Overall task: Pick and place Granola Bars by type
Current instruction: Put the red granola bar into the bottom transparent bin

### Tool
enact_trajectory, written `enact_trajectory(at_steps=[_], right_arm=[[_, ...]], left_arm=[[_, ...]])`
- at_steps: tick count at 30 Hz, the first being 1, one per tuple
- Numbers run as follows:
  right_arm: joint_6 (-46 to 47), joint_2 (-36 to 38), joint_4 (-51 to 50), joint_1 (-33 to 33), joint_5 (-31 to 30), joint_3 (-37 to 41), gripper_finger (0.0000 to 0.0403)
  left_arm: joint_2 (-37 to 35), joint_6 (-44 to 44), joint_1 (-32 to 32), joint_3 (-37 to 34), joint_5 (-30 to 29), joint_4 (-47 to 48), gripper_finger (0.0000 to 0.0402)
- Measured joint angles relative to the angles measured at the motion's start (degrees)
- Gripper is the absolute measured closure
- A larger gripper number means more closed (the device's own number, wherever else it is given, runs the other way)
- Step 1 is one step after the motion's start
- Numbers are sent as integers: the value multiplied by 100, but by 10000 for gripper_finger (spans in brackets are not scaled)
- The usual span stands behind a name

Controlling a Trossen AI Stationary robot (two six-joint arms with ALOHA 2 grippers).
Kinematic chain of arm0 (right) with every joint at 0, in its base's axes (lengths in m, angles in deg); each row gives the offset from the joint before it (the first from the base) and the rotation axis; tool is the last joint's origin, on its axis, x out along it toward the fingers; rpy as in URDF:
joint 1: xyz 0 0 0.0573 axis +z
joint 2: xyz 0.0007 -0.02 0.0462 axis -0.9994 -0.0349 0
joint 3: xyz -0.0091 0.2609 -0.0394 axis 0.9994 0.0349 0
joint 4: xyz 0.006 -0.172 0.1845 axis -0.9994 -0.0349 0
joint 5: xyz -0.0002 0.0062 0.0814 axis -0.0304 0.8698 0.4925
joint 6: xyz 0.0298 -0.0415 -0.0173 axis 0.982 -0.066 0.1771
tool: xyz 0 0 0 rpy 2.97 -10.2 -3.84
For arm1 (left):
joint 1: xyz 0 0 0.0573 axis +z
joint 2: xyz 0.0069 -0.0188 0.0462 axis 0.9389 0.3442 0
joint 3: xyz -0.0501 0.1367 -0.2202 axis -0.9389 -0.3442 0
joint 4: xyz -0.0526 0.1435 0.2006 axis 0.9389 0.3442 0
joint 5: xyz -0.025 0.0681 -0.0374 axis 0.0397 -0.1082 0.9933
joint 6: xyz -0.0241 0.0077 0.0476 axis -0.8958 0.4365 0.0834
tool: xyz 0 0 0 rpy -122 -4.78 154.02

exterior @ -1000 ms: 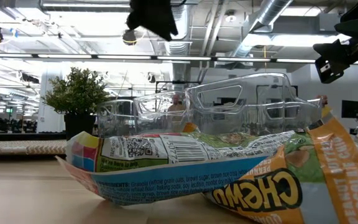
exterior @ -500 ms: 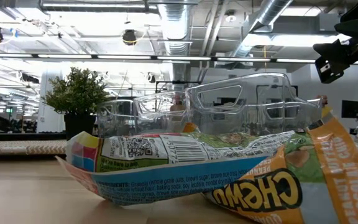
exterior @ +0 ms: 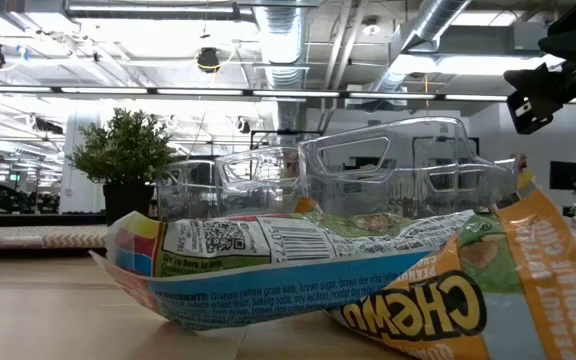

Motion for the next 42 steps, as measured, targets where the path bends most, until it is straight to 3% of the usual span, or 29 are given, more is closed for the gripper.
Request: enact_trajectory(at_steps=[13, 25, 42], right_arm=[[0, 2, 7, -1, 0, 0, 219], [0, -1, 0, -1, 1, 0, 219], [0, 0, 0, 1, 0, 0, 219]], left_arm=[[316, -1185, -880, -760, -485, -1118, 264], [1065, -1265, -1003, -802, -491, -1407, 264], [1062, -2815, -739, -3540, -491, -5347, 264]])
